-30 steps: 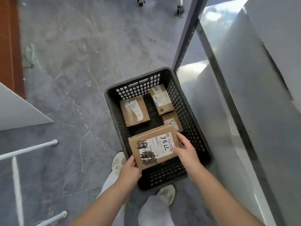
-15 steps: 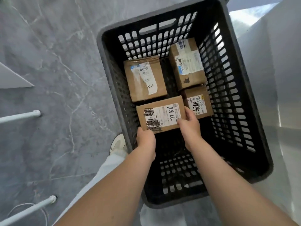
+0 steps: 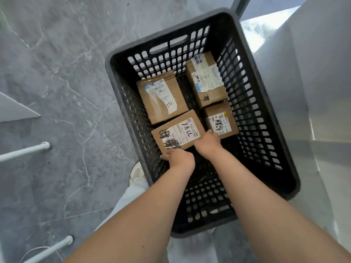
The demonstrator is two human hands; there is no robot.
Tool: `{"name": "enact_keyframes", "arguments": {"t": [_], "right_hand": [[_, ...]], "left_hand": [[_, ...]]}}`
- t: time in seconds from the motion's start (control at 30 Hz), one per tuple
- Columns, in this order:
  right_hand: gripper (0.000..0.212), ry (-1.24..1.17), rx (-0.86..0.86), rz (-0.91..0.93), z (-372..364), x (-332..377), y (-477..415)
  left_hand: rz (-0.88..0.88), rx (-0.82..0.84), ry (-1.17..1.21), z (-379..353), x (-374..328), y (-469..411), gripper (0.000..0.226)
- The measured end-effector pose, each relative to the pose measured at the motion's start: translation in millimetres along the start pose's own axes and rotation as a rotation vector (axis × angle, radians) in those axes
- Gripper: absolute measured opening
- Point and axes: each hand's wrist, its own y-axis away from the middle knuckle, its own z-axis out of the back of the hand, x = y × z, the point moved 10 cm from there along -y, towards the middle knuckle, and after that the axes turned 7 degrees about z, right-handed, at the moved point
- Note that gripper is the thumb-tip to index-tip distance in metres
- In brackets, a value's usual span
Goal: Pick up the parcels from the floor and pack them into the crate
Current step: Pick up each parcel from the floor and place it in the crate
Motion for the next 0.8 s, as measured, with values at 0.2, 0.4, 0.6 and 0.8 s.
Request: {"name": "enact_keyframes", "arguments": {"t": [0.2, 0.4, 0.6, 0.8], "right_hand": [[0.034, -0.180, -0.064, 0.125, 67, 45, 121], [0.046, -0.259, -0.201, 0.129, 179, 112, 296], [0.039, -0.323, -0.462, 0.554, 285, 241, 508], [0.043, -0.174, -0.880, 0.843, 393, 321, 701]], "left_hand": [[-0.467, -0.018, 0.114, 86, -55, 114, 0.045], [-0.766, -0.111, -0.124, 238, -82, 325, 0.063], [-1.016, -0.352, -0.050, 389, -72, 527, 0.054], [-1.386, -0.559, 0.185, 466, -60, 713, 0.057]]}}
